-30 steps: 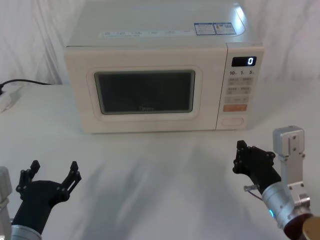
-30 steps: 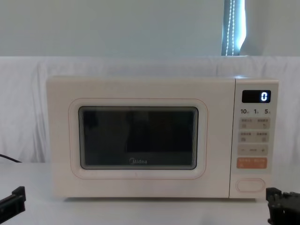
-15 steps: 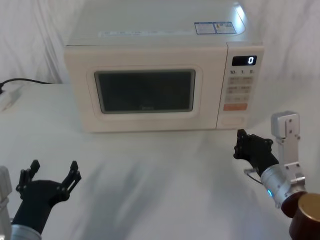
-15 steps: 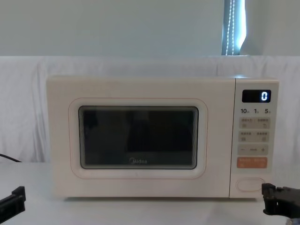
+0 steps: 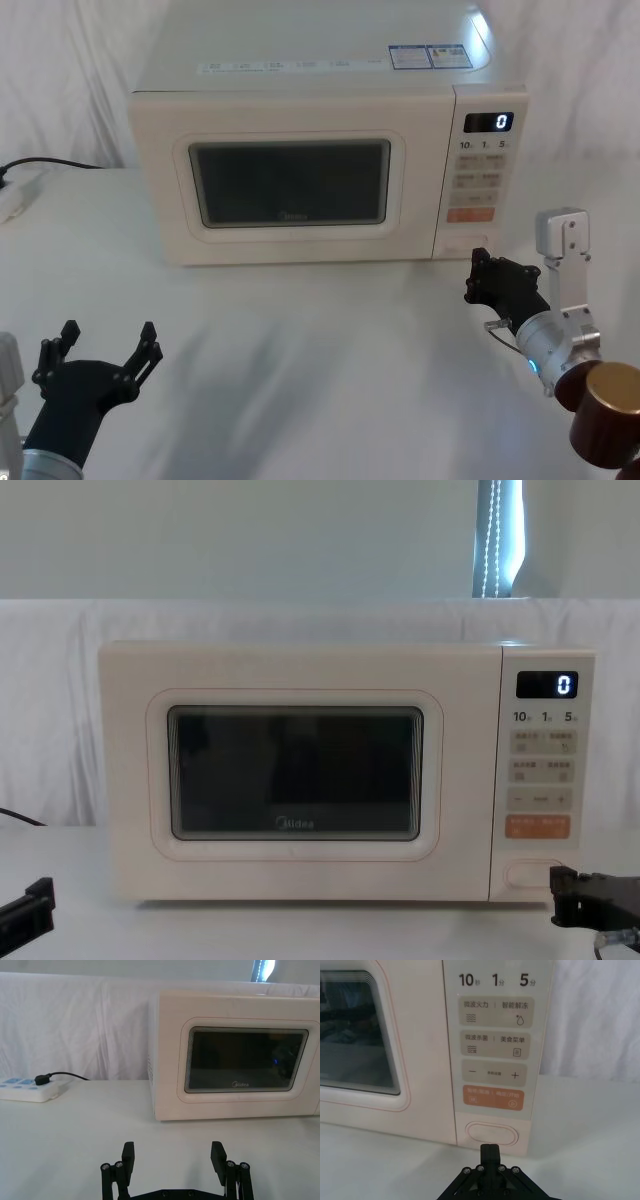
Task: Press the button to open the microwave door with one hand; close the microwave door with the other hand.
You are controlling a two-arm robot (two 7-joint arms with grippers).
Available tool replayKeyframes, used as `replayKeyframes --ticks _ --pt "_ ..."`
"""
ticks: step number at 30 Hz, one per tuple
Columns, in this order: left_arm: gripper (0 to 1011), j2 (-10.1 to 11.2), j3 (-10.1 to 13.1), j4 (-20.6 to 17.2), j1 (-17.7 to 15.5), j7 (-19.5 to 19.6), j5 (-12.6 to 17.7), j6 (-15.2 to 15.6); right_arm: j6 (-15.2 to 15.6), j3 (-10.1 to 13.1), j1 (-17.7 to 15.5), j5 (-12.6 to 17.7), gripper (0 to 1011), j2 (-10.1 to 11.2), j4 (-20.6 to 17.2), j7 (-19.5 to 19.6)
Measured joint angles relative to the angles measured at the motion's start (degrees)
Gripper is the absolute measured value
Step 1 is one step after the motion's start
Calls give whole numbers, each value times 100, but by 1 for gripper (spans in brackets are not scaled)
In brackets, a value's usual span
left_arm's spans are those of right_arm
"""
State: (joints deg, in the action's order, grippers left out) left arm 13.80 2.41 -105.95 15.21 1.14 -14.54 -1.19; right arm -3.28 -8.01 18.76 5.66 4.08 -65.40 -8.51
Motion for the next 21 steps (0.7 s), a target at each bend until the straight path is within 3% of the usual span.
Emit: replayKeyframes --ticks 21 --pt "1001 0 0 0 0 0 0 0 -399 26 682 -134 0 -90 1064 40"
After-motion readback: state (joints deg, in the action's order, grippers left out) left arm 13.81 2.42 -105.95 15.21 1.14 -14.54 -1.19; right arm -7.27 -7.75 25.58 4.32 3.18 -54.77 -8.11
